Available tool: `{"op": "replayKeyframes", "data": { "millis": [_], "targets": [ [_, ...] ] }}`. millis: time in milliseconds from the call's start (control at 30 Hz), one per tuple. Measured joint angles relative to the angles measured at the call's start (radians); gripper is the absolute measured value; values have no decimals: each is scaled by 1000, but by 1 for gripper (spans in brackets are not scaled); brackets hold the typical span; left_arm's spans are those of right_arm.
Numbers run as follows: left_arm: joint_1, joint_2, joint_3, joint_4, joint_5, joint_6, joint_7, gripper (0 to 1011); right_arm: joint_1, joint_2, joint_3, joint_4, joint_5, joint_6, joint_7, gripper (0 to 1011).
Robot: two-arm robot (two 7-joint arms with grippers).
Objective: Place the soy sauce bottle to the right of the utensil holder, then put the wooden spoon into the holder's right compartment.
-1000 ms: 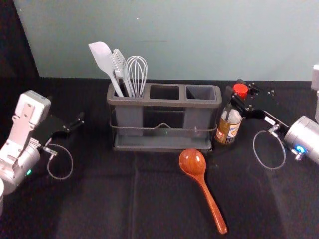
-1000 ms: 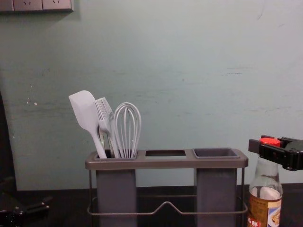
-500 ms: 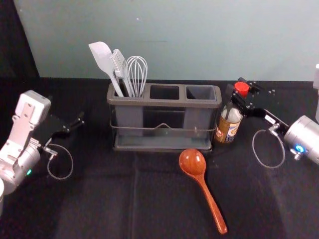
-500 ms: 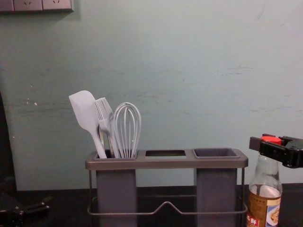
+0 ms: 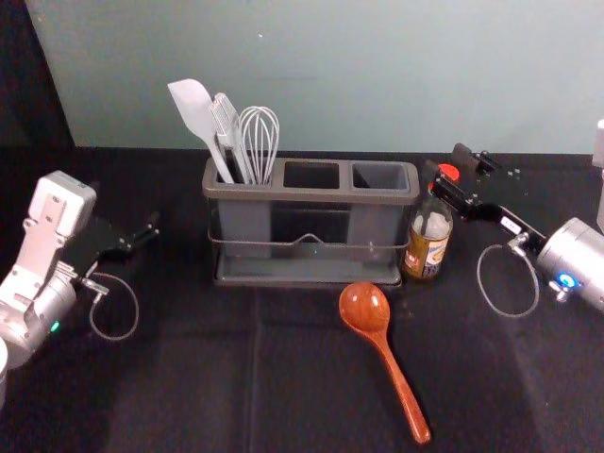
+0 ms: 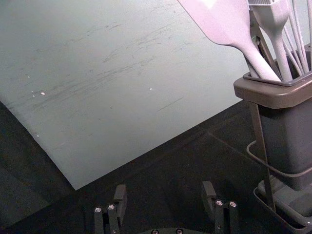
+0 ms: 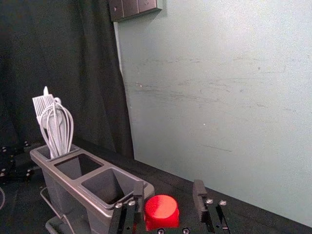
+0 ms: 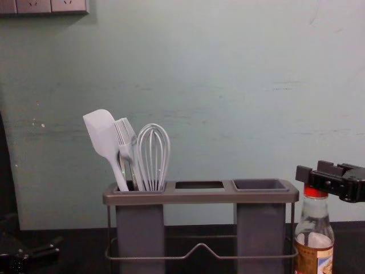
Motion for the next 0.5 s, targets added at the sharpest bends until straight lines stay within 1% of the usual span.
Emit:
{"op": "replayKeyframes", "data": {
  "millis": [100,133,167,200,233,300,400,433,500],
  "targets": [
    [0,0,0,0,0,0,0,1005,0,0,1,-3,0,2,-4,679],
    [0,0,0,0,0,0,0,1005,-2,0,4,-10,0,2,-7,739],
    [0,0,0,0,0,0,0,1005,-4,1,5,-15,0,2,-8,758],
    [0,0,0,0,0,0,0,1005,-7,3,9,-26,1,4,-12,814],
    [0,0,0,0,0,0,0,1005,-10,5,12,-33,2,5,-15,824],
    [0,0,0,0,0,0,0,1005,-22,11,20,-61,3,8,-24,900],
    [0,0,0,0,0,0,0,1005,-38,21,25,-94,0,14,-39,947],
    [0,0,0,0,0,0,0,1005,-51,31,26,-117,-11,24,-52,989],
    [0,0,0,0,0,0,0,1005,-77,50,29,-161,-29,44,-74,1000]
  ]
}}
